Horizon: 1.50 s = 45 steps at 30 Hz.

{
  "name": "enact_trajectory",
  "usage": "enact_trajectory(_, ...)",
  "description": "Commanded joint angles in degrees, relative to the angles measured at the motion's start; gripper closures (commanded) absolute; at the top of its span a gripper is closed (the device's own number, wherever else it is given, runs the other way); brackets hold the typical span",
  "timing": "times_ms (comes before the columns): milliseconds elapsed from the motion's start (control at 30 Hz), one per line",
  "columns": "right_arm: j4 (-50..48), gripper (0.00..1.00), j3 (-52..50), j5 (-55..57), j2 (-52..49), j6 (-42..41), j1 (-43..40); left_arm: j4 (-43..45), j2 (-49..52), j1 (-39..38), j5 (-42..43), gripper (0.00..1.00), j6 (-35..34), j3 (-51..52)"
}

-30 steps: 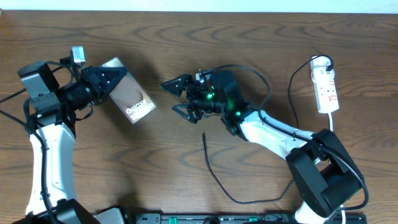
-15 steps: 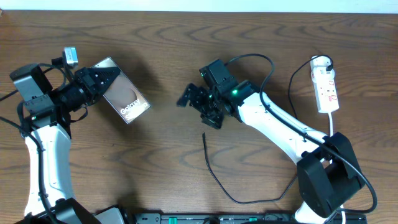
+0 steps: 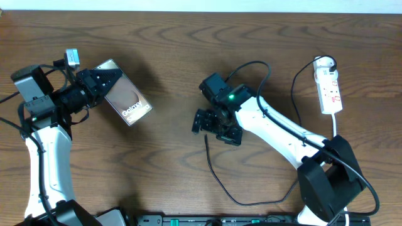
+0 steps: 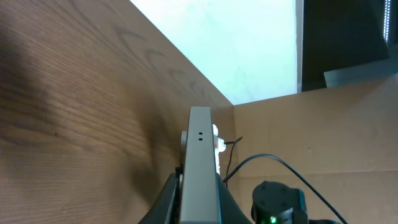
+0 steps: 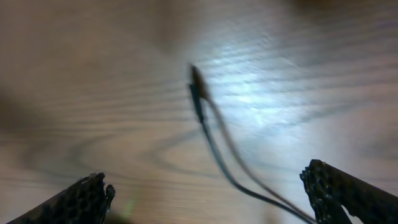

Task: Plug charger to phone and switch on socket

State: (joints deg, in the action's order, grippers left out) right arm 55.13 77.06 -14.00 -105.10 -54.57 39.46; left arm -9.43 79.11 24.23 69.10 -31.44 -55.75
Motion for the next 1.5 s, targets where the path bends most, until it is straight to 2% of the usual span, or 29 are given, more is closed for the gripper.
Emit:
enact_trajectory(0,0.3,0.01,0.9,4.3,0.5,7.2,2.1,0.0,-0.1,0.2,2.3,0.93,0.4,0.1)
enact_trajectory(67,-2.8,0.01,0.9,4.7,0.5,11.0,3.2,-0.2,-0.1,0.2,2.3,0.92,0.4,0.1)
enact_trajectory(200,-7.8,0.01,0.9,1.5,0.5,12.7,3.6,-0.4,-0.1,0.2,2.3,0.92,0.4,0.2)
enact_trajectory(567,1.3,0.01,1.6,1.9,-1.7,11.9,3.0,-0.4,-0.1,0.2,2.3,0.92,1.2,0.1)
enact_trajectory(800,10.8,0.01,10.6,3.3,-10.4,15.6,3.1,-0.4,-0.1,0.2,2.3,0.92,1.2,0.1)
enact_trajectory(1200,7.0,0.01,12.4,3.4,-17.8,15.2,3.8,-0.4,-0.1,0.2,2.3,0.92,1.2,0.2)
enact_trajectory(1467,6.5,0.06,12.4,3.4,-19.4,14.7,3.8,-0.4,-0.1,0.2,2.3,0.92,1.2,0.1)
